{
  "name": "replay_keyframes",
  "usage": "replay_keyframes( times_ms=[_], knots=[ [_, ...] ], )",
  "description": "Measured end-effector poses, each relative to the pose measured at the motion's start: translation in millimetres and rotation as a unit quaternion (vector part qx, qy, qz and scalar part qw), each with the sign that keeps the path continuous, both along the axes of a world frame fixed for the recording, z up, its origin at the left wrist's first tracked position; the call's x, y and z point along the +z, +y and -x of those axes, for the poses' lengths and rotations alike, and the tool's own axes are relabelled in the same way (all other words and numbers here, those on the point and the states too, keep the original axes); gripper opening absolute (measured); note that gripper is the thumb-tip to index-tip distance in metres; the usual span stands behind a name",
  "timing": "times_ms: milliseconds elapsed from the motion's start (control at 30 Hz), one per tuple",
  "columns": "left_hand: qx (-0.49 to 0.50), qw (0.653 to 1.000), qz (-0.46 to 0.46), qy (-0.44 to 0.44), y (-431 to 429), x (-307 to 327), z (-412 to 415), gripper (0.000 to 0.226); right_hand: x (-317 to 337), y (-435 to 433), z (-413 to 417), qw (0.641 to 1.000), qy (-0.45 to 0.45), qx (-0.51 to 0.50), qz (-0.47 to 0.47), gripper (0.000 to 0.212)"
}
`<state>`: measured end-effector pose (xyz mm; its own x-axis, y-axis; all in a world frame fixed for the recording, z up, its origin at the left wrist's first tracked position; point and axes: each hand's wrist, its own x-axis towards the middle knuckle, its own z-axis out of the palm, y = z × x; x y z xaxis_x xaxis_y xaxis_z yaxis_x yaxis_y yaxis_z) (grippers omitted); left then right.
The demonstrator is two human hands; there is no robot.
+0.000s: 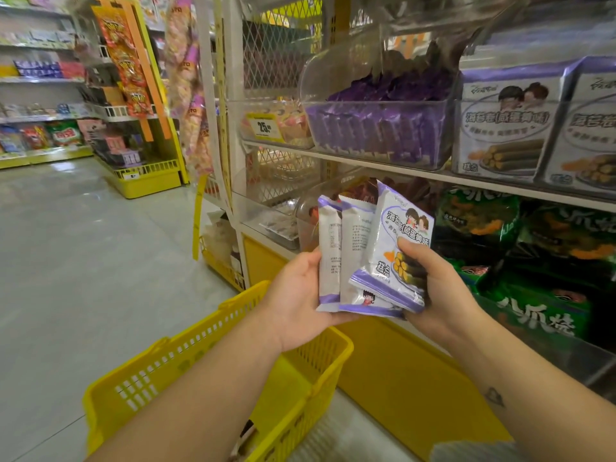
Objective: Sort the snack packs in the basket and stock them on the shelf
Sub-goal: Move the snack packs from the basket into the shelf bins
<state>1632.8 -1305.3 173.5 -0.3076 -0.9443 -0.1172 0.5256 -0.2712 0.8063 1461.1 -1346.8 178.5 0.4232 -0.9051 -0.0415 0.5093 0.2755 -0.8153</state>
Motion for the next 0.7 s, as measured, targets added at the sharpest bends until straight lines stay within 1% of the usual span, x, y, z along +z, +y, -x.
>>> replay_keyframes(
  times_ms=[67, 200, 333, 400, 467, 533, 600, 633, 700],
  knots=[
    [-0.009, 1.000, -0.013, 0.002, 0, -1, 0, 0.048, -2, -1, 1, 1.000, 0.000, -0.002, -0.004, 0.024],
    [-0.046, 0.999, -0.011, 0.009, 2, 0, -3, 0.053, -3, -1, 1, 1.000, -0.011, 0.012, 0.003, 0.019],
    [-0.006, 0.999, -0.051, 0.014, -1, -1, -6, 0.049, -1, 0, -1, 1.000, -0.014, 0.006, -0.001, 0.014],
    [0.025, 0.998, -0.053, -0.026, -2, -2, -11, 0.054, 0, -2, 1, 1.000, -0.013, -0.005, -0.008, 0.012],
    [0.049, 0.994, -0.047, -0.090, -2, -3, -17, 0.065, 0, -4, 3, 1.000, -0.008, -0.012, -0.015, 0.014],
    [0.052, 0.989, -0.036, -0.134, -2, -5, -23, 0.070, -1, -5, 6, 1.000, 0.003, -0.011, -0.016, 0.016],
    [0.036, 0.988, -0.018, -0.149, -3, -5, -27, 0.065, 0, -6, 8, 1.000, 0.029, -0.002, -0.006, 0.015],
    [0.029, 0.987, -0.011, -0.156, -3, -3, -30, 0.061, 0, -7, 9, 0.999, 0.042, 0.000, 0.000, 0.017],
    [0.023, 0.985, 0.002, -0.172, -5, 0, -38, 0.056, 2, -8, 13, 0.998, 0.065, -0.009, 0.012, 0.033]
  ],
)
